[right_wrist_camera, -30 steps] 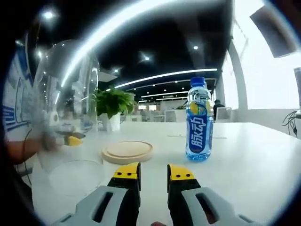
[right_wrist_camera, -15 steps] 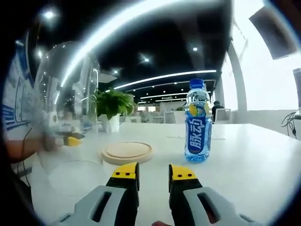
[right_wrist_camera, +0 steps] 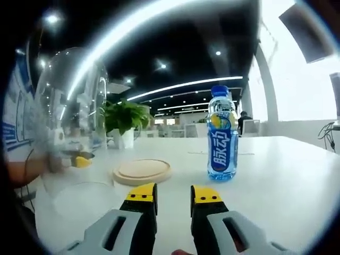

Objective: Open the cover put in the Mizone put the cover back on

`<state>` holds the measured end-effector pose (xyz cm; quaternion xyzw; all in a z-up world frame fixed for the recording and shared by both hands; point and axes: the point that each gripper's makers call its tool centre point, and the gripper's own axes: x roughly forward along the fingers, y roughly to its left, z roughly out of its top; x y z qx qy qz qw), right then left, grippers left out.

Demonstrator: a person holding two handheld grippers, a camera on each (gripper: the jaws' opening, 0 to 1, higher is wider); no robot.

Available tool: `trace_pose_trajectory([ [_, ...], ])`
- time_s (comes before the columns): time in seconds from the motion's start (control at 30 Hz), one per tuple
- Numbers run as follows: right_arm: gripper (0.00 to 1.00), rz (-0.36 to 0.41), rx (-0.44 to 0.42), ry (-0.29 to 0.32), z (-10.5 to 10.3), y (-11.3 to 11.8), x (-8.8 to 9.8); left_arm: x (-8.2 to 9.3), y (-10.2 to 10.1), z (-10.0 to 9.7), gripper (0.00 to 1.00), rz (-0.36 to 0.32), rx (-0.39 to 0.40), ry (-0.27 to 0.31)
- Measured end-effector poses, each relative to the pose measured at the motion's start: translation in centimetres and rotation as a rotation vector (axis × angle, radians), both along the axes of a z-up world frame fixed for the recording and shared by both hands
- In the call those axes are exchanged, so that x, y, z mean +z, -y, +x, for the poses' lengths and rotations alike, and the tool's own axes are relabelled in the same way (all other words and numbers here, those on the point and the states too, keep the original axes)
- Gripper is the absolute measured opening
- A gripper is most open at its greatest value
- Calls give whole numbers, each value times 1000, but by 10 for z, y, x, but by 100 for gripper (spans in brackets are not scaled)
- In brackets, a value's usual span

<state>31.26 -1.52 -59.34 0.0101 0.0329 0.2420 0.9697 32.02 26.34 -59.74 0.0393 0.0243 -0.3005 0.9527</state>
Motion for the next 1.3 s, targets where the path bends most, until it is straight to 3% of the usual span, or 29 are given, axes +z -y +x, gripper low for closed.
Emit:
trace_pose_trajectory([
  [0.27,18,35,-15,-11,2,6,0,3,-2,1,21,-39,-2,-6],
  [0.8,18,56,-3,-15,1,6,0,-6,1,0,21,34,2,-11],
  [1.3,18,55,-1,-17,2,6,-1,-8,0,1,21,39,6,-21],
])
